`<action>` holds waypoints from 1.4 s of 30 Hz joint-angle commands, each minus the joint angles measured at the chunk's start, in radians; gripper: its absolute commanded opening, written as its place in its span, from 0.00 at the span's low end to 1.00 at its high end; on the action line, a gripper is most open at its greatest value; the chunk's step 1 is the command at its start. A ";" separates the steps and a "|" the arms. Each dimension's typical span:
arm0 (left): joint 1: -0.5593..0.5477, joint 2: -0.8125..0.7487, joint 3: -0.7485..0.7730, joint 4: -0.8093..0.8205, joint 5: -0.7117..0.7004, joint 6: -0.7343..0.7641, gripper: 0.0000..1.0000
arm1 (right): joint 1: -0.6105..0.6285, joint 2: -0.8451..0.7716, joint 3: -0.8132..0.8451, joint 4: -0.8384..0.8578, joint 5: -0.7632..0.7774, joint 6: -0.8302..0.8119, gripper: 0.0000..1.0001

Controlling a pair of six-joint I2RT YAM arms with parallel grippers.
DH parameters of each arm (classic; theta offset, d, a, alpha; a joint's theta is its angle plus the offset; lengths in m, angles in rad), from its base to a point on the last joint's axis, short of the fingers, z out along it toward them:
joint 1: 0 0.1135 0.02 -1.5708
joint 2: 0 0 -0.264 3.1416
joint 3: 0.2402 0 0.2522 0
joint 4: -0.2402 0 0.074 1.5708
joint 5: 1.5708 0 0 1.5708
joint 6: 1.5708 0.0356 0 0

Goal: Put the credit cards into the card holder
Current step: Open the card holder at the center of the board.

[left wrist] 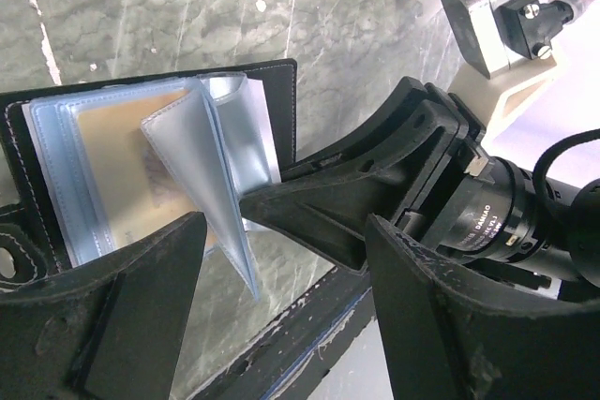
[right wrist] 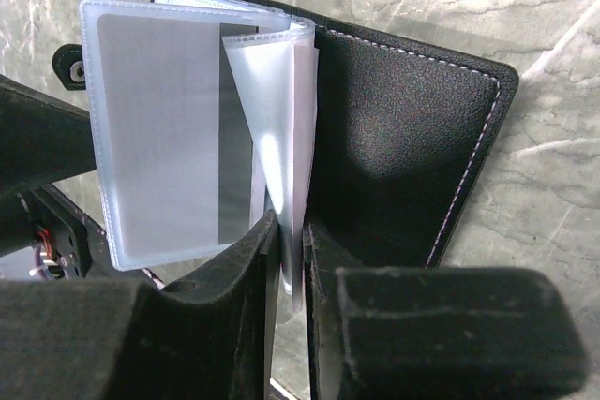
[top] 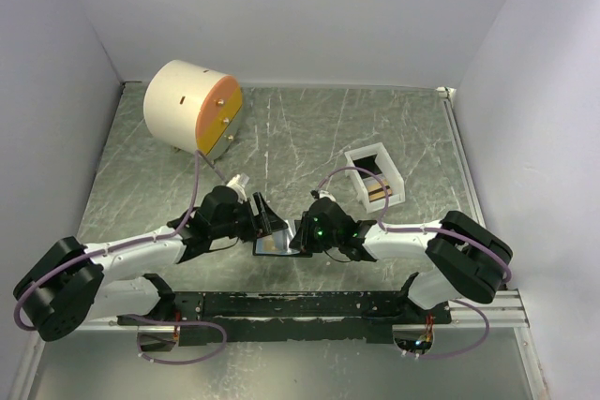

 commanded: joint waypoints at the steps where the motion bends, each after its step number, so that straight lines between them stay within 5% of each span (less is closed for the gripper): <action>1: 0.005 0.006 -0.014 0.083 0.049 -0.024 0.79 | -0.004 0.016 -0.008 0.006 -0.009 0.004 0.16; 24: 0.002 0.100 0.043 0.167 0.110 -0.023 0.77 | -0.004 -0.131 0.014 -0.137 0.101 -0.043 0.39; 33: -0.011 0.172 0.095 0.190 0.121 -0.011 0.76 | -0.005 -0.213 0.063 -0.367 0.307 -0.061 0.32; 42: -0.032 0.258 0.126 0.225 0.117 0.011 0.76 | -0.050 -0.358 0.191 -0.561 0.482 -0.151 0.42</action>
